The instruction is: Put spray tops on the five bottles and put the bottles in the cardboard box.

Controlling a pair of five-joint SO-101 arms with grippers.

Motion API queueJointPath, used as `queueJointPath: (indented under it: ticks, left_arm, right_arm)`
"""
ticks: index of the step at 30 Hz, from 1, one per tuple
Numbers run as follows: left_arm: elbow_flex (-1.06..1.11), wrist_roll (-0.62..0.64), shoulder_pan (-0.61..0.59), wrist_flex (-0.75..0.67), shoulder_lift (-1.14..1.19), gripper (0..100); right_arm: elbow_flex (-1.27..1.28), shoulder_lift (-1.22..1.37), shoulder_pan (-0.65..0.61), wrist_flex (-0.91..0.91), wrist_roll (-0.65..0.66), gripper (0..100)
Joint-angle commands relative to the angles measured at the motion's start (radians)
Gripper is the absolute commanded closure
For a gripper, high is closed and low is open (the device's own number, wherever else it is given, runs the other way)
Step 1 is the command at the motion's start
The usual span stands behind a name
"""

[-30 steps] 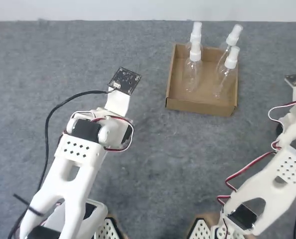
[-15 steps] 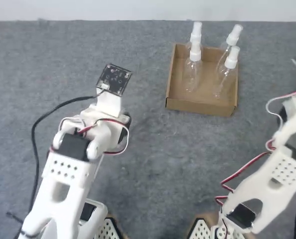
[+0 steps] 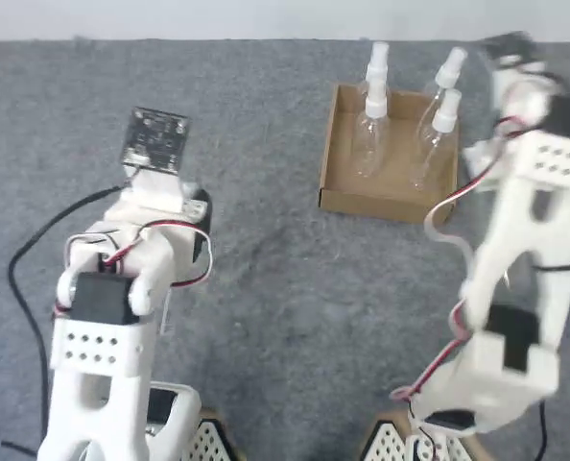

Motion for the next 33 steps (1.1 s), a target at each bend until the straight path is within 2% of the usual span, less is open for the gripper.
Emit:
queueJointPath:
  ticks: [1,5,7,12,16,18,22,24,28,33]
  left_arm:
    - [-0.094,0.011,-0.008,0.005,-0.038,98]
    - [-0.102,0.011,-0.008,0.044,-0.038,98]
    - [-0.084,0.006,-0.008,0.051,-0.038,98]
    - [-0.027,0.002,-0.008,0.049,-0.040,98]
    - [-0.018,0.003,-0.005,0.048,-0.037,98]
    - [-0.018,0.003,-0.006,0.048,-0.037,98]
    - [-0.016,0.006,-0.006,0.048,-0.031,98]
    - [-0.016,0.005,-0.006,0.051,-0.031,98]
    - [-0.016,0.006,-0.006,0.055,-0.031,98]
    - [0.019,0.008,-0.006,0.049,-0.031,98]
  right_arm:
    - [0.224,-0.277,-0.148,-0.127,-0.075,99.4]
    - [0.526,-0.492,-0.314,-0.252,-0.089,99.4]
    - [0.651,-0.570,-0.340,-0.275,-0.052,99.4]
    - [0.778,-0.691,-0.150,-0.272,0.060,99.3]
    - [0.779,-0.722,-0.027,-0.151,0.161,99.1]
    - [0.793,-0.722,0.024,-0.105,0.192,96.3]
    - [0.827,-0.727,0.093,-0.137,0.241,86.5]
    - [0.830,-0.722,0.081,-0.101,0.295,82.7]
    - [0.855,-0.728,-0.039,-0.022,0.397,78.4]
    - [1.062,-0.713,-0.208,-0.053,0.450,75.7]
